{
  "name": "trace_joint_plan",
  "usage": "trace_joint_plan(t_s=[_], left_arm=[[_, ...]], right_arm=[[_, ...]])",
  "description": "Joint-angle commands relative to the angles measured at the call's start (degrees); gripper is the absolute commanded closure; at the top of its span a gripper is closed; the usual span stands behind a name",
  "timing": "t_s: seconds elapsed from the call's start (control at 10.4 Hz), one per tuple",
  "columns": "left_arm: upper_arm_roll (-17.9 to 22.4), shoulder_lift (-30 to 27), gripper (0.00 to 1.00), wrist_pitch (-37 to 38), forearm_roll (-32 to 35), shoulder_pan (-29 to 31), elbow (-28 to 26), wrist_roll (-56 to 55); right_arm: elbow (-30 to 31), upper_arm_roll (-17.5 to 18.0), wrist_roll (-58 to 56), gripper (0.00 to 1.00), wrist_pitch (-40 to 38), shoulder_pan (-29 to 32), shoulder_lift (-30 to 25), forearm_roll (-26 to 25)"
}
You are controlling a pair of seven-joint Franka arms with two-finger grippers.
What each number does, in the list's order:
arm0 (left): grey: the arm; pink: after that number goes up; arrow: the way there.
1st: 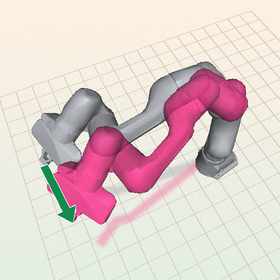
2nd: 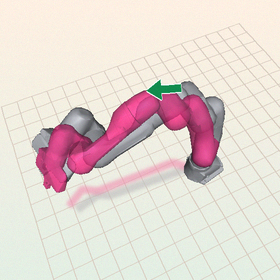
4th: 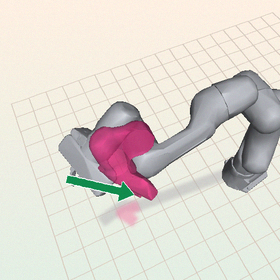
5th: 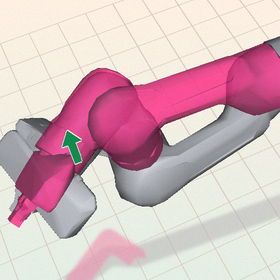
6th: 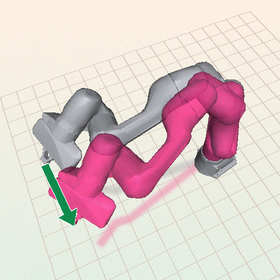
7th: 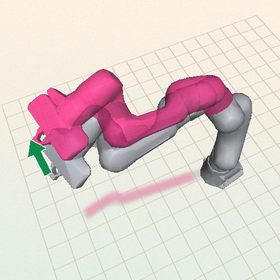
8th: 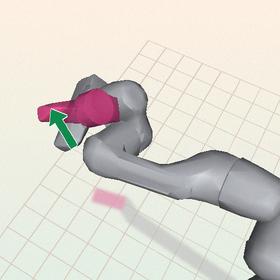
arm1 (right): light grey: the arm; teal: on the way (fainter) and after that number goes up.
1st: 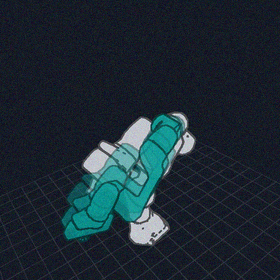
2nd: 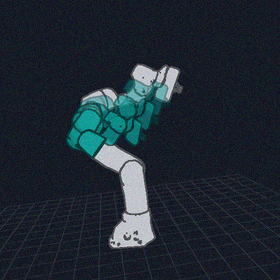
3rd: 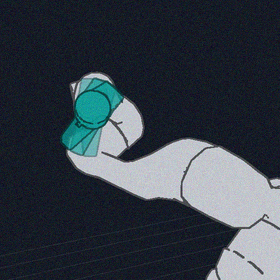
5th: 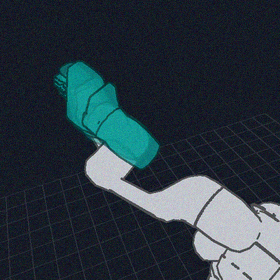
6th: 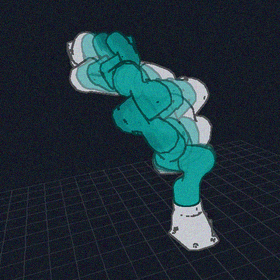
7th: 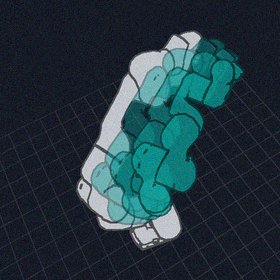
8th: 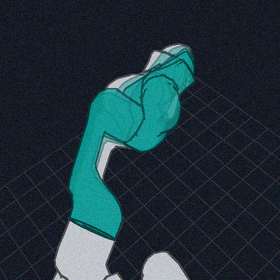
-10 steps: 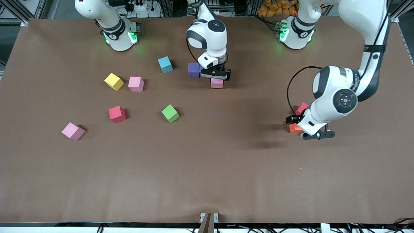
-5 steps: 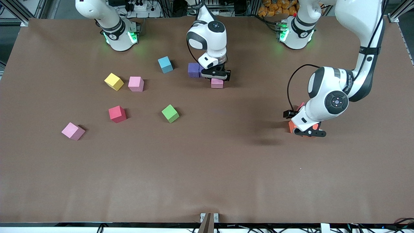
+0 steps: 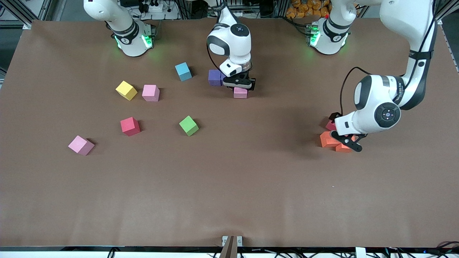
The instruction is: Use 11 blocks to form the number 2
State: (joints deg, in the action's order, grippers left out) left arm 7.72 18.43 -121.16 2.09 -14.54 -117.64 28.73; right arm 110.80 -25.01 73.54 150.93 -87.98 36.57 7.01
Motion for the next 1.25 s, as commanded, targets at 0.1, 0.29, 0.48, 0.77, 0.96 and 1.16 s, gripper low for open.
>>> trace_joint_plan(t_s=[0.1,0.29,0.48,0.77,0.96,1.16], left_arm=[[-0.1,-2.1,0.0,-4.5,1.4,-0.3,-6.3,1.5],[0.0,-2.0,0.0,-7.5,1.4,-0.3,-8.7,1.2],[0.0,-1.7,0.0,-9.9,1.4,-0.3,-10.0,1.1],[0.0,-0.8,0.0,-12.3,1.4,-0.2,-11.2,0.1],[0.2,0.0,0.0,-13.1,1.3,-0.2,-11.6,-0.3],[0.2,0.5,0.05,-13.8,1.3,-0.2,-11.8,-1.6]], right_arm=[[0.0,-1.1,1.3,0.0,-0.1,-0.2,-0.6,-1.2],[-0.6,-2.3,-0.5,0.0,-3.2,1.4,-3.8,-1.1],[-0.9,-2.3,-5.1,0.0,-7.3,4.8,-8.3,-1.0],[-0.7,-2.2,-8.6,0.0,-8.4,5.7,-9.0,-1.4],[-0.5,-2.3,-22.1,0.0,-10.6,9.5,-10.3,-1.5],[0.1,-2.1,-37.2,0.0,-10.5,14.4,-10.9,-1.5]])
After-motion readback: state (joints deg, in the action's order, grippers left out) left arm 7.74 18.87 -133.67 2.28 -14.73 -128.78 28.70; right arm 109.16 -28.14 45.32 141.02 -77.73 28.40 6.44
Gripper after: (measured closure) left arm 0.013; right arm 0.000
